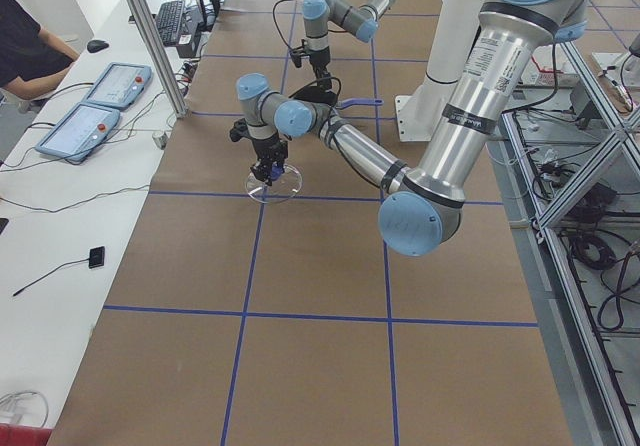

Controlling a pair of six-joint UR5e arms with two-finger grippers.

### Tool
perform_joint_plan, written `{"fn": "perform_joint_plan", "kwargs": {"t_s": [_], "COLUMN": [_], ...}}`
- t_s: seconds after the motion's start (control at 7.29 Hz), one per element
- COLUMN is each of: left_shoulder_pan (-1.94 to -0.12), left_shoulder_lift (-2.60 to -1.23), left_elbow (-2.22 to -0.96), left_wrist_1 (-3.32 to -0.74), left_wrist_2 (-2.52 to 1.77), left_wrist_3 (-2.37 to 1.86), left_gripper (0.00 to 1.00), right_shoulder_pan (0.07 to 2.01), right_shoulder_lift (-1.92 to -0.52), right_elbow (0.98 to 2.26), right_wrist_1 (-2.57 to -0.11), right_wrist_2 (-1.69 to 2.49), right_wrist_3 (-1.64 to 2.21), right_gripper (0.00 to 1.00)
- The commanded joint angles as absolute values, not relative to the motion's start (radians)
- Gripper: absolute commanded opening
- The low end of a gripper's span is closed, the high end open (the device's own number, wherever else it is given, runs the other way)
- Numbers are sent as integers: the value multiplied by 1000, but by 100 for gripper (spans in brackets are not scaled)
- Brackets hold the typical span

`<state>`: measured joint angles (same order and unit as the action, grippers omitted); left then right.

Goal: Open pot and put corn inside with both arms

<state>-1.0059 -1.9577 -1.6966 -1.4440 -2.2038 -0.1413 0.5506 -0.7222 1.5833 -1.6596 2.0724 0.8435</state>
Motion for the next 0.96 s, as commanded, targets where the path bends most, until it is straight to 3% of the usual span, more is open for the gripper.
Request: {"fn": "perform_joint_plan", "kwargs": {"t_s": [0.0, 0.82], "left_shoulder_pan": [-1003, -1002], "left_shoulder_lift": [-1941, -1885], "left_elbow": [-1625, -1520], "left_wrist_1": [-1525, -1631], "left_wrist_2": [-2210, -2286], "left_wrist_3": [-138, -120], "left_gripper": [64, 65], "right_shoulder_pan": [592, 676], "right_shoulder_lift": [-724, -759], "right_elbow": [1600, 1626], "right_wrist_1": [-1655, -1655], "right_wrist_2": [2075, 2086], "right_wrist_3": [844, 828], "right_gripper": [100, 100]}}
